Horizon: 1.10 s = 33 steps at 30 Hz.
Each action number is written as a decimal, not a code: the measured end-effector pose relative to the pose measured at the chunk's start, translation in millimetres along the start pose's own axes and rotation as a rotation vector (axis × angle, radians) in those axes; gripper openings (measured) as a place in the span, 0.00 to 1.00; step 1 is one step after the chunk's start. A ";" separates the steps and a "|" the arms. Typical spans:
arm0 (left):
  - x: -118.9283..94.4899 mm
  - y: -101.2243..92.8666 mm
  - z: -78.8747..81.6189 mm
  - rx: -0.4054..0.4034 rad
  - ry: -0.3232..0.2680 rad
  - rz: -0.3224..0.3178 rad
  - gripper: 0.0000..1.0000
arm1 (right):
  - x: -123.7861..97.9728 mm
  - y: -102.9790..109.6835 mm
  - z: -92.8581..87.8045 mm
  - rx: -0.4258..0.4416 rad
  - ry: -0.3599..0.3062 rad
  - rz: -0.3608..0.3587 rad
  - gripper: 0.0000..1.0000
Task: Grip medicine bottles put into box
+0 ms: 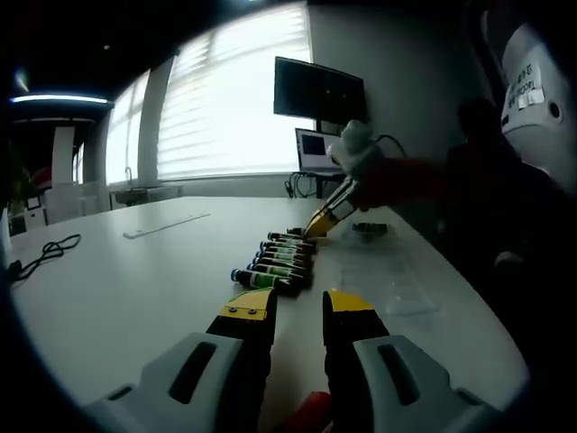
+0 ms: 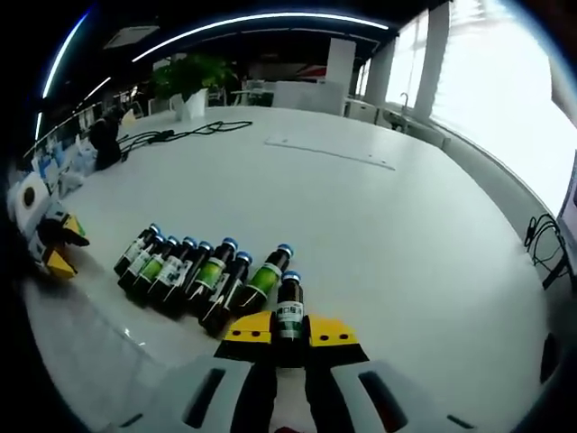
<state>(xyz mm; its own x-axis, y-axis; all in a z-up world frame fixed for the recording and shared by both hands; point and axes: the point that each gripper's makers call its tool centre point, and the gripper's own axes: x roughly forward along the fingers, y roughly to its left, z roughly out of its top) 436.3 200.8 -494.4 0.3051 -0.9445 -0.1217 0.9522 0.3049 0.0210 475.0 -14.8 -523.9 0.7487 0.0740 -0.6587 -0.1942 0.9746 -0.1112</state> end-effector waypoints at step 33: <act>0.3 1.1 -0.4 -0.003 0.001 0.004 0.14 | -70.9 -17.0 -10.9 0.095 -0.116 -0.083 0.07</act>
<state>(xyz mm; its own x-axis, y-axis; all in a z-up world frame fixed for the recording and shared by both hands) 437.4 200.8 -494.8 0.3092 -0.9430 -0.1230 0.9508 0.3094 0.0181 418.4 -38.9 -483.4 0.8291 0.0106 -0.5589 -0.0715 0.9936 -0.0872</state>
